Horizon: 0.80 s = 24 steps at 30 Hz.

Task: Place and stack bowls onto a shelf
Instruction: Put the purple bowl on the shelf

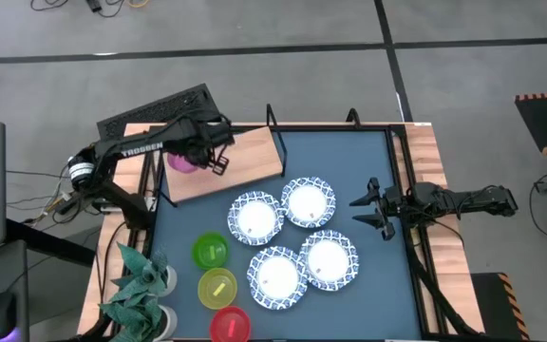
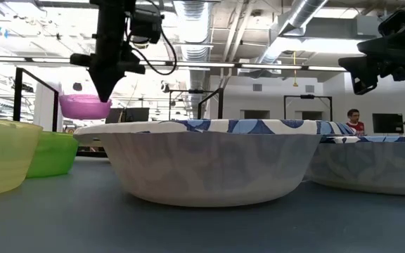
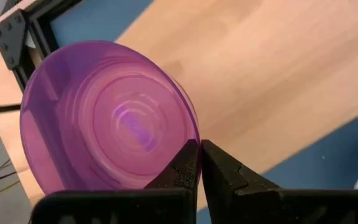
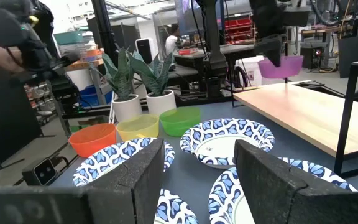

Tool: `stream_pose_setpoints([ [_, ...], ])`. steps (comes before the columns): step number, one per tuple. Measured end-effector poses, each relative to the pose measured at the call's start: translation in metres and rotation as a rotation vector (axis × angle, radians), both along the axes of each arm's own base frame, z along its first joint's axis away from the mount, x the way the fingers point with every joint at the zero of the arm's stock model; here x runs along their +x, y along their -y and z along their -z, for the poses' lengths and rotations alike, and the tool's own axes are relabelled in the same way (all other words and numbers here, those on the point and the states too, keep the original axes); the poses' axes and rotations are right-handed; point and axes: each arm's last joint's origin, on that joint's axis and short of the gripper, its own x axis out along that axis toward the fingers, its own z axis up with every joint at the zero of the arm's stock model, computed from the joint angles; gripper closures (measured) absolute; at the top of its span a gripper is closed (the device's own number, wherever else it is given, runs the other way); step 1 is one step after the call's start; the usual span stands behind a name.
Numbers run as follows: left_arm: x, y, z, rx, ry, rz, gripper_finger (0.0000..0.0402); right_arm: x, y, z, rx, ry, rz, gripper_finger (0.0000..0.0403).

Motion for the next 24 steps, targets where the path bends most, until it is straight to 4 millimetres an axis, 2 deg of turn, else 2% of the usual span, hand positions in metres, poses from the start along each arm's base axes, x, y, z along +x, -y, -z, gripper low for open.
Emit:
stream_pose_setpoints([
  [4,-0.004,-0.009,0.008,-0.029,0.012,0.004,0.0401,0.0,0.0,0.0,0.0,0.0,0.0,0.0183],
  [11,-0.015,-0.006,0.04,-0.113,-0.035,-0.017,0.0401,0.0,0.0,0.0,0.0,0.0,0.0,0.0183],
  [24,-0.013,-0.008,0.045,-0.078,-0.023,-0.02,0.0396,0.0,0.0,0.0,0.0,0.0,0.0,0.0183],
])
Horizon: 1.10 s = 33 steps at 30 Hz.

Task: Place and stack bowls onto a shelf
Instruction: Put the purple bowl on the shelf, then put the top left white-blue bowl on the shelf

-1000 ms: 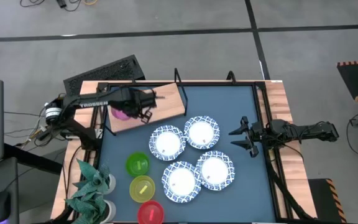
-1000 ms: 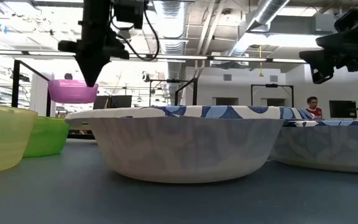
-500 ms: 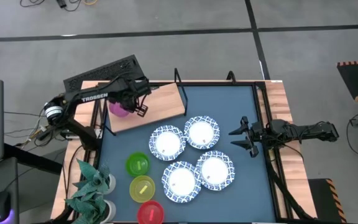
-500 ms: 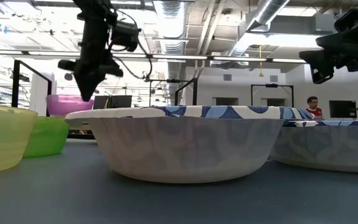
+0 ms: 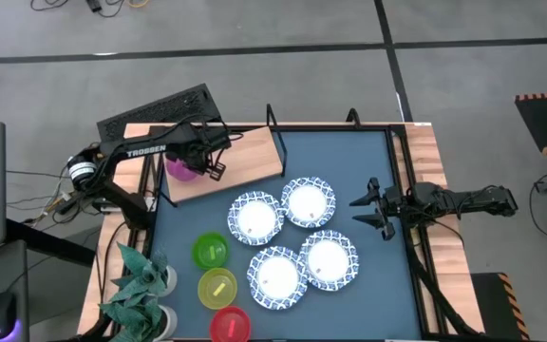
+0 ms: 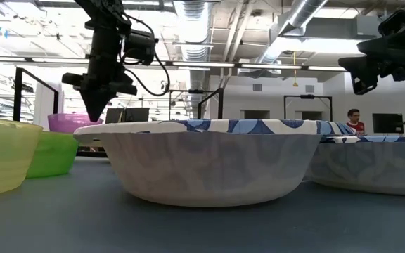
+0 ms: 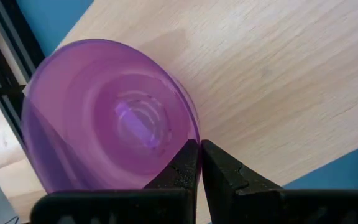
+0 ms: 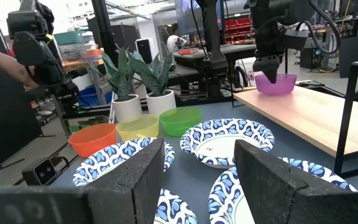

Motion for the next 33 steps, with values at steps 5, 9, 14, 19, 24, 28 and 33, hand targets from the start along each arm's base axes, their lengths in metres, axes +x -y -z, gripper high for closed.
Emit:
stream_pose_setpoints([
  [5,0.0,0.0,0.0,-0.001,-0.008,0.025,0.0356,0.0,0.0,0.0,0.0,0.0,0.0,0.0183],
  [9,0.0,0.0,0.0,0.0,-0.012,0.033,0.03,0.0,0.0,0.0,0.0,0.0,0.0,0.0183],
  [14,0.004,0.001,-0.006,-0.032,0.027,0.073,0.0233,0.0,0.0,0.0,0.0,0.0,0.0,0.0183],
  [19,0.015,0.006,-0.02,-0.036,0.085,0.131,0.0209,0.0,0.0,0.0,0.0,0.0,0.0,0.0183],
  [24,0.026,0.013,-0.038,-0.017,0.143,0.198,0.0208,0.0,0.0,0.0,0.0,0.0,0.0,0.0183],
  [28,0.036,0.02,-0.054,-0.043,0.226,0.252,0.0207,0.0,0.0,0.0,0.0,0.003,0.0,0.0183],
  [33,0.052,0.042,-0.075,-0.112,0.361,0.409,0.0207,0.0,0.0,-0.001,0.001,0.008,0.003,0.0183],
])
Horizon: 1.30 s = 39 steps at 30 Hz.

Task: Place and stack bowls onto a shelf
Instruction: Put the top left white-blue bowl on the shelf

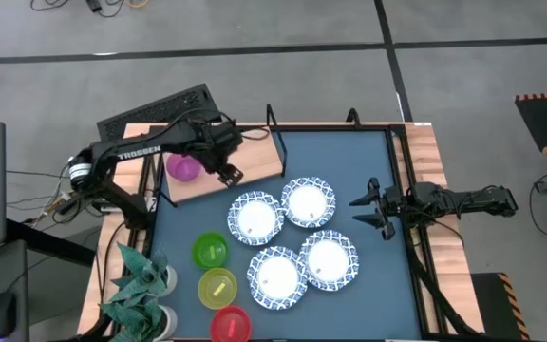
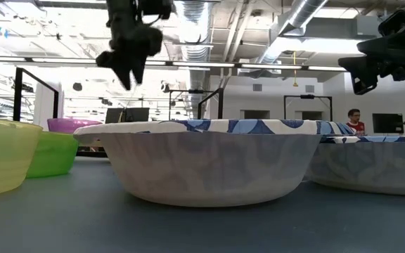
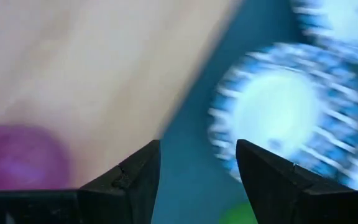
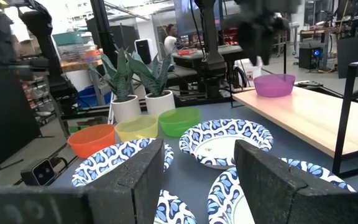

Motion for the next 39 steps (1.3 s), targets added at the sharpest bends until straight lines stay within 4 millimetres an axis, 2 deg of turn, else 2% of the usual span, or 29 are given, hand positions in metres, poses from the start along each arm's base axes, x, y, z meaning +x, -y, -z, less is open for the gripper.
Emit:
stream_pose_setpoints([
  [2,0.009,0.015,-0.006,-0.013,0.059,0.102,0.0207,0.0,0.0,0.0,0.009,0.0,-0.001,0.0183],
  [8,0.025,0.079,-0.009,0.072,0.107,0.452,0.0207,0.0,0.001,0.0,0.224,-0.023,0.037,0.0183],
  [14,0.027,0.127,-0.011,0.261,0.102,0.584,0.0207,0.0,0.002,0.0,0.264,-0.025,0.046,0.0183],
  [17,0.029,0.143,-0.002,0.303,0.132,0.632,0.0207,0.0,0.002,0.0,0.263,-0.025,0.047,0.0183],
  [20,0.029,0.152,0.016,0.328,0.134,0.65,0.0207,0.0,0.002,0.0,0.263,-0.026,0.048,0.0183],
  [25,0.026,0.153,0.045,0.374,0.102,0.631,0.0207,0.0,0.002,0.001,0.263,-0.026,0.048,0.0183],
  [30,0.027,0.156,0.066,0.345,0.163,0.654,0.0207,0.0,0.002,0.001,0.263,-0.027,0.048,0.0183],
  [35,0.023,0.156,0.08,0.358,0.151,0.668,0.0207,0.0,0.002,0.001,0.263,-0.028,0.048,0.0183],
  [39,0.026,0.164,0.093,0.354,0.111,0.759,0.0207,0.0,0.002,0.001,0.261,-0.029,0.047,0.0183],
])
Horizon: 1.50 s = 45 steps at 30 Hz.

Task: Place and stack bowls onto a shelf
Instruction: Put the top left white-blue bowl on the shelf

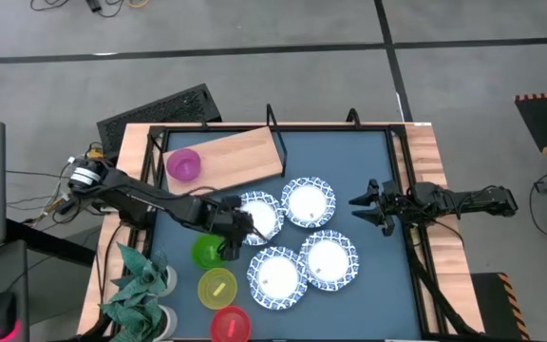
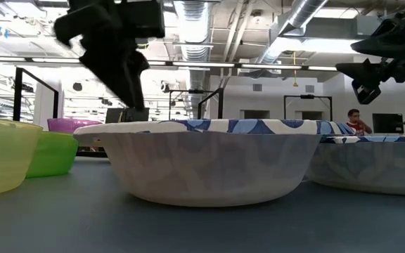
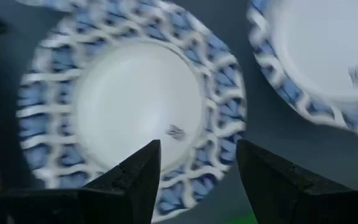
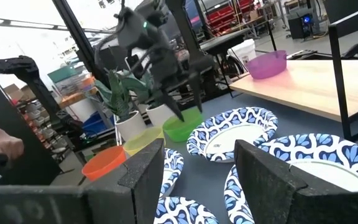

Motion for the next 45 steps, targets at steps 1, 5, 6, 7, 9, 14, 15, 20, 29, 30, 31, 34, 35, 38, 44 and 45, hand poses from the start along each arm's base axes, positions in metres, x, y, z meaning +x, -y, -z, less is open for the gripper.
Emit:
stream_pose_setpoints([
  [1,0.002,0.002,0.005,0.009,-0.016,0.018,0.0207,0.0,0.0,0.0,0.0,0.0,0.0,0.0183],
  [5,0.012,0.009,0.02,0.05,-0.086,0.049,0.0207,0.0,0.0,0.0,0.0,-0.003,0.0,0.0183],
  [6,0.014,0.009,0.023,0.06,-0.106,0.046,0.0207,0.0,0.0,0.0,0.0,-0.004,0.0,0.0183],
  [7,0.017,0.01,0.024,0.062,-0.112,0.046,0.0207,0.0,0.0,0.0,0.0,-0.003,0.0,0.0183],
  [9,0.022,0.011,0.026,0.069,-0.124,0.058,0.0207,0.0,0.0,0.0,0.0,-0.004,0.0,0.0183],
  [14,0.026,0.013,0.043,0.092,-0.222,0.086,0.0207,0.0,0.0,0.001,0.0,-0.008,0.0,0.0183],
  [15,0.027,0.013,0.045,0.086,-0.228,0.09,0.0207,0.0,0.0,0.001,0.0,-0.008,-0.001,0.0183],
  [20,0.028,0.014,0.051,0.084,-0.254,0.086,0.0207,0.0,0.0,0.001,0.0,-0.008,-0.001,0.0183],
  [29,0.029,0.011,0.05,0.128,-0.241,0.054,0.0263,0.0,0.0,0.001,0.0,-0.009,0.0,0.0183],
  [30,0.029,0.011,0.05,0.127,-0.241,0.054,0.0277,0.0,0.0,0.001,0.0,-0.009,0.0,0.0183],
  [31,0.029,0.011,0.05,0.126,-0.24,0.053,0.0293,0.0,0.0,0.001,0.0,-0.009,0.0,0.0183],
  [34,0.029,0.011,0.05,0.12,-0.242,0.056,0.034,0.0,0.0,0.001,0.0,-0.009,0.001,0.0183],
  [35,0.028,0.011,0.05,0.117,-0.243,0.056,0.0354,0.0,0.0,0.001,0.0,-0.009,0.001,0.0183],
  [38,0.029,0.012,0.049,0.111,-0.244,0.042,0.039,0.0,0.0,0.001,0.0,-0.009,0.001,0.0183],
  [44,0.039,0.015,0.027,0.1,-0.218,0.044,0.0393,0.0,0.0,0.001,0.0,-0.009,0.002,0.0183],
  [45,0.041,0.016,0.022,0.096,-0.214,0.046,0.0394,0.0,0.0,0.001,0.0,-0.009,0.002,0.0183],
])
